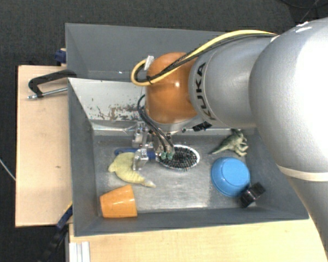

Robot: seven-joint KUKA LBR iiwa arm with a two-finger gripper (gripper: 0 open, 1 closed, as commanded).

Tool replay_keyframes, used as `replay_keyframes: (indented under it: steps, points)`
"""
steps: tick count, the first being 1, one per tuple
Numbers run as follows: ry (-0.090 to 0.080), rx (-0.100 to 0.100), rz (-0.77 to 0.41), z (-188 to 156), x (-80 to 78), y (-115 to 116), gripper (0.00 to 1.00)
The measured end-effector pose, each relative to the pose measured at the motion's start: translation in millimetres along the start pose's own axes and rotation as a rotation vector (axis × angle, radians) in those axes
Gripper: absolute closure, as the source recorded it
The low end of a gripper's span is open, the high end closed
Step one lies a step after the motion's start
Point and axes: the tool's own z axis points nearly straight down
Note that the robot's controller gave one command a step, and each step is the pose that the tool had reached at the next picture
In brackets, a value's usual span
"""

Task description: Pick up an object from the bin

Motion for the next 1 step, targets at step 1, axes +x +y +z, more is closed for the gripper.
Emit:
replay_keyframes:
  steps: [1]
  points:
    - [-0.006, -0.005, 0.012, -108.7, -13.6, 24.3, 1.00]
